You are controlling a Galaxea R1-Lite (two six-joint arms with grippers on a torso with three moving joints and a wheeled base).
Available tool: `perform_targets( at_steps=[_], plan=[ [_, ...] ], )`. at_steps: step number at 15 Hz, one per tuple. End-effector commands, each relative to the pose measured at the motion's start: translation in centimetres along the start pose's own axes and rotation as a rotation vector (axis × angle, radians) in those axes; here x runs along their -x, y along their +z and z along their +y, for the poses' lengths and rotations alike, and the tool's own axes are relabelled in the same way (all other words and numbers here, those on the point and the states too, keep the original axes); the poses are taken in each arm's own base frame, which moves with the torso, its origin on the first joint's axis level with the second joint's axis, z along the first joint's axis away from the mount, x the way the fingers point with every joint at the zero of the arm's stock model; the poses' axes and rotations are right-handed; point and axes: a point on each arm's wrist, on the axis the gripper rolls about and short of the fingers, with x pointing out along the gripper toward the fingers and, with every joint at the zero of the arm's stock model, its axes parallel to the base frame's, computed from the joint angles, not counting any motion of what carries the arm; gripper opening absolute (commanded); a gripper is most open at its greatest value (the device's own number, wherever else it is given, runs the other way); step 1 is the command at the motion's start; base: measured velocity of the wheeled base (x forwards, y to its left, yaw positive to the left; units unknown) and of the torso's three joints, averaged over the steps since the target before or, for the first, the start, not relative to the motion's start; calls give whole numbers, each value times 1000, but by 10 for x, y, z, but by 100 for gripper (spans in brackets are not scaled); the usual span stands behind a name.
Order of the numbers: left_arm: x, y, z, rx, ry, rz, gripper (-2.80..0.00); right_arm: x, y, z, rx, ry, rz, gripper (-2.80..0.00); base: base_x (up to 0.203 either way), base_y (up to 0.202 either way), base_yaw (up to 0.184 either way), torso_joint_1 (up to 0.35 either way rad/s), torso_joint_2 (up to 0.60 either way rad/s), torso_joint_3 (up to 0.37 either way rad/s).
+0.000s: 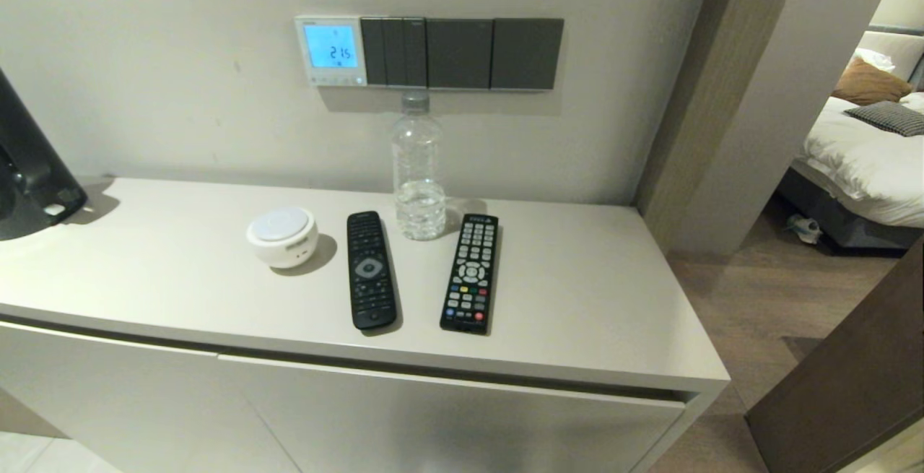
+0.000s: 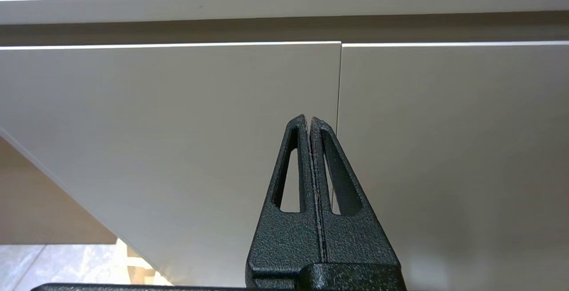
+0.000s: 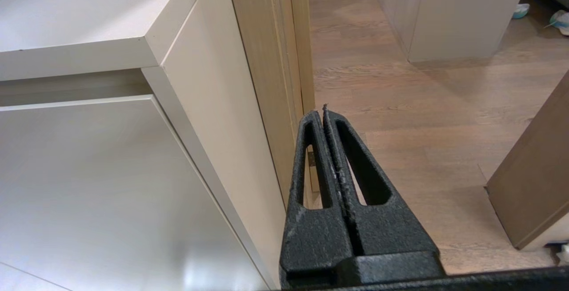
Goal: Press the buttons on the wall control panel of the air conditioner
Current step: Turn off the central air conditioner
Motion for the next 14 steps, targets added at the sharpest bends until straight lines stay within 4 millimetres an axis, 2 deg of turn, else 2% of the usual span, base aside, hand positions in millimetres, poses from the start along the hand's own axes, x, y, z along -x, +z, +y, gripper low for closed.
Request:
perform_targets(
  at_steps=[1, 5, 8, 11, 14],
  plan=[
    [3, 9, 1, -1, 2, -32, -280, 0, 0, 0, 0, 1, 3, -280, 0, 0, 0, 0, 0, 0],
    [2, 59, 5, 0, -26, -55, -280, 0, 0, 0, 0, 1, 3, -280, 0, 0, 0, 0, 0, 0],
    [-15, 116, 10, 5, -42, -60, -280, 0, 0, 0, 0, 1, 3, -280, 0, 0, 0, 0, 0, 0],
    [-50, 169, 14, 8, -59, -93, -280, 0, 0, 0, 0, 0, 3, -280, 0, 0, 0, 0, 0, 0],
    [-99, 212, 17, 43, -87, -88, -280, 0, 0, 0, 0, 0, 3, -280, 0, 0, 0, 0, 0, 0]
  ],
)
